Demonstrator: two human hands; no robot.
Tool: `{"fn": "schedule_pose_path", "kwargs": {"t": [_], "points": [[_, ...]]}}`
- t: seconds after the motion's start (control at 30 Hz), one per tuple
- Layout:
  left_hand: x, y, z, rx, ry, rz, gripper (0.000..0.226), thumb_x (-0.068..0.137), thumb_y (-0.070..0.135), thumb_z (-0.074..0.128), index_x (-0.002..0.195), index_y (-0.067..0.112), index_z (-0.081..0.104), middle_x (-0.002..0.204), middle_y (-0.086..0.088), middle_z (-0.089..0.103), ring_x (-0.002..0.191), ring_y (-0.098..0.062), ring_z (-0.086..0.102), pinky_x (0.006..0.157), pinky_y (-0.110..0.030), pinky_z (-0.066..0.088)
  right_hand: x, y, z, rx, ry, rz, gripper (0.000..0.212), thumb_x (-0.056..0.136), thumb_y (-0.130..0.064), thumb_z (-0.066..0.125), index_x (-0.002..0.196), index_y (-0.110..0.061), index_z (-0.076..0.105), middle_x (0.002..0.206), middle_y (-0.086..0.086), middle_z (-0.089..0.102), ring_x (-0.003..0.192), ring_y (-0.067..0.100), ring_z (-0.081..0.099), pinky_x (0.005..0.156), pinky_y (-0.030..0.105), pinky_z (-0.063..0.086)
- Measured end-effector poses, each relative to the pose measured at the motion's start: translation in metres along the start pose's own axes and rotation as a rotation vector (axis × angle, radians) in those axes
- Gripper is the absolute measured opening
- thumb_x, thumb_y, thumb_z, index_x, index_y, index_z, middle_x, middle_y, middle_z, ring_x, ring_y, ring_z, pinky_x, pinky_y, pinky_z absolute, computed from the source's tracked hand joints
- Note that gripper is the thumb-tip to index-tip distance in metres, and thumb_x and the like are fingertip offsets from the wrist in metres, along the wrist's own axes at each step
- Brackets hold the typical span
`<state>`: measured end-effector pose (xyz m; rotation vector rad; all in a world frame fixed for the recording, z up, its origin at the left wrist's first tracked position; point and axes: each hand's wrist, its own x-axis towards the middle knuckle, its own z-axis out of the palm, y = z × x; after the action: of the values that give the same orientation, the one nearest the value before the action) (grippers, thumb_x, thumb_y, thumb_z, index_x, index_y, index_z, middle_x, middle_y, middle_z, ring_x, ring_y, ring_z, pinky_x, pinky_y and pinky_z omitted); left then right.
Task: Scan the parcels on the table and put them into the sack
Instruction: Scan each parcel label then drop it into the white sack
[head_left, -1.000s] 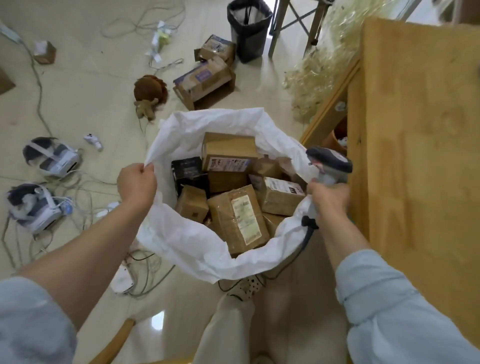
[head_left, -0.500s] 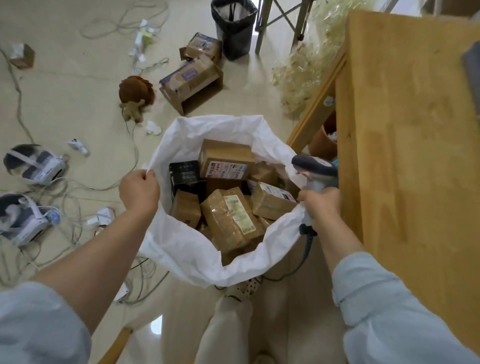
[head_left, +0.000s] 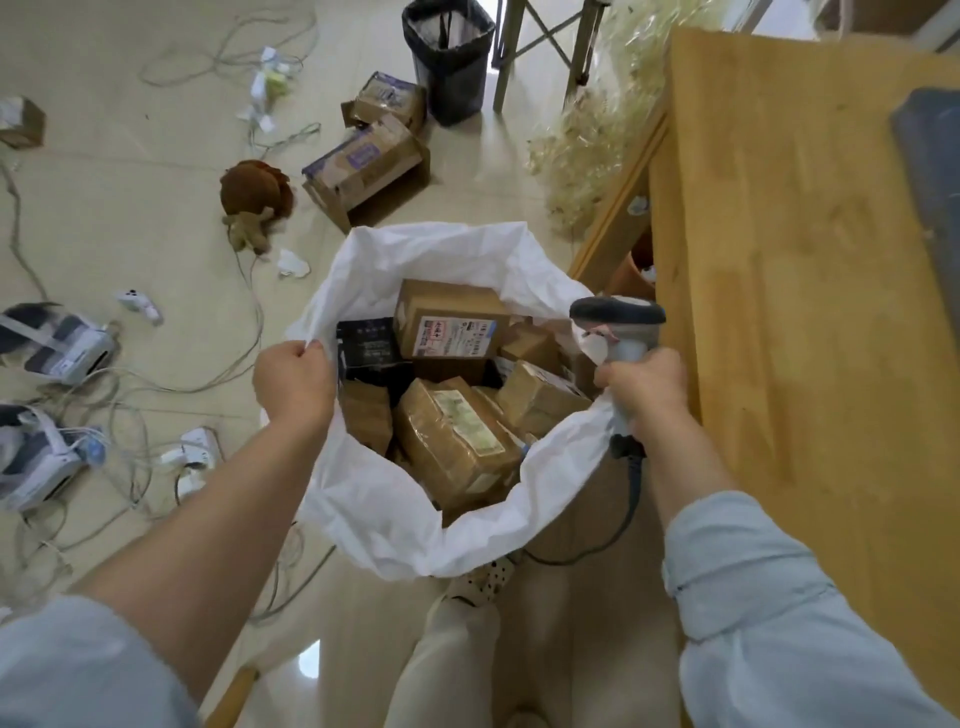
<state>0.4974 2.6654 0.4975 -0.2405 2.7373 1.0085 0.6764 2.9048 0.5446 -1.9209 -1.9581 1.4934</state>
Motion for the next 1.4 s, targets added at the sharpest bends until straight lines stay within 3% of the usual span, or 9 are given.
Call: {"fn": "schedule_pose_path", "kwargs": {"t": [0.13,0.27,0.43,0.53,0.63,0.77,0.87,0.97,1.4], "points": [[-0.015,0.006,0.011,0.034,-0.01,0.006,0.044,0.094,0.012,0.046,0.052,0.009,0.032,0.051,-0.004,0.028,0.048,-0.018,0.025,0.046,-0.028,0.02,0.005,-0.005,0.015,-0.022,-0.021,-0.036,0.024,0.082,-0.008,0.067,0.103,-0.01,0.054,0.095,0.008,0.056,0.096,0.027,0.057,0.082,0.035,0.048],[0.0,-0.031,0.012,0.238,-0.1,-0.091,0.027,0.095,0.008,0.046,0.072,0.001,0.057,0.067,-0.012,0.049,0.067,-0.03,0.047,0.061,-0.032,0.035,0.014,0.029,0.032,-0.16,-0.097,0.082,0.035,0.083,-0.01,0.069,0.115,-0.005,0.057,0.105,0.014,0.059,0.104,0.031,0.057,0.089,0.04,0.048],[0.011,-0.037,0.005,0.3,-0.153,-0.002,0.023,0.094,0.01,0.048,0.079,-0.001,0.063,0.068,-0.015,0.054,0.076,-0.04,0.059,0.062,-0.034,0.036,0.007,0.052,0.02,-0.113,-0.082,0.157,0.046,0.087,-0.012,0.067,0.129,-0.004,0.049,0.123,0.016,0.056,0.117,0.033,0.053,0.085,0.035,0.041],[0.003,-0.024,0.008,0.393,-0.169,-0.003,0.029,0.093,0.02,0.052,0.107,-0.003,0.063,0.101,-0.022,0.061,0.095,-0.04,0.057,0.076,-0.04,0.045,-0.001,0.052,0.014,-0.078,-0.098,0.11,0.04,0.087,-0.013,0.067,0.124,-0.005,0.052,0.119,0.015,0.058,0.11,0.03,0.055,0.082,0.034,0.04],[-0.021,-0.001,0.012,0.511,-0.163,0.037,0.043,0.09,0.031,0.056,0.127,0.007,0.05,0.13,-0.022,0.044,0.119,-0.04,0.043,0.098,-0.047,0.039,-0.016,0.048,0.005,-0.056,-0.109,0.083,0.037,0.087,-0.017,0.067,0.119,-0.005,0.055,0.106,0.01,0.058,0.096,0.023,0.054,0.08,0.033,0.042],[-0.067,0.038,0.021,0.53,-0.26,0.209,0.051,0.09,0.029,0.058,0.137,0.018,0.041,0.141,-0.019,0.035,0.13,-0.038,0.032,0.108,-0.047,0.029,-0.046,0.045,-0.014,0.056,-0.196,0.102,0.034,0.088,-0.024,0.068,0.114,-0.005,0.057,0.088,0.011,0.068,0.077,0.02,0.068,0.073,0.033,0.056],[-0.11,0.067,0.025,0.513,-0.341,0.392,0.061,0.091,0.032,0.059,0.145,0.024,0.033,0.145,-0.015,0.035,0.135,-0.034,0.029,0.113,-0.049,0.023,-0.079,0.042,-0.037,0.17,-0.272,0.109,0.025,0.089,-0.024,0.067,0.1,-0.003,0.058,0.069,0.013,0.065,0.055,0.02,0.064,0.055,0.03,0.056],[-0.163,0.094,0.027,0.501,-0.375,0.557,0.061,0.093,0.031,0.057,0.147,0.024,0.032,0.147,-0.009,0.037,0.137,-0.03,0.029,0.112,-0.046,0.023,-0.113,0.046,-0.066,0.337,-0.278,0.118,0.022,0.088,-0.021,0.069,0.089,-0.002,0.057,0.063,0.014,0.061,0.049,0.021,0.06,0.052,0.032,0.054],[-0.436,0.139,-0.002,0.456,-0.538,1.096,0.058,0.097,0.027,0.047,0.151,0.022,0.026,0.148,-0.003,0.041,0.139,-0.025,0.029,0.112,-0.041,0.02,-0.267,0.179,-0.271,1.093,-0.003,0.083,0.016,0.086,-0.013,0.065,0.077,-0.004,0.055,0.057,0.008,0.051,0.037,0.017,0.047,0.045,0.026,0.048]]}}
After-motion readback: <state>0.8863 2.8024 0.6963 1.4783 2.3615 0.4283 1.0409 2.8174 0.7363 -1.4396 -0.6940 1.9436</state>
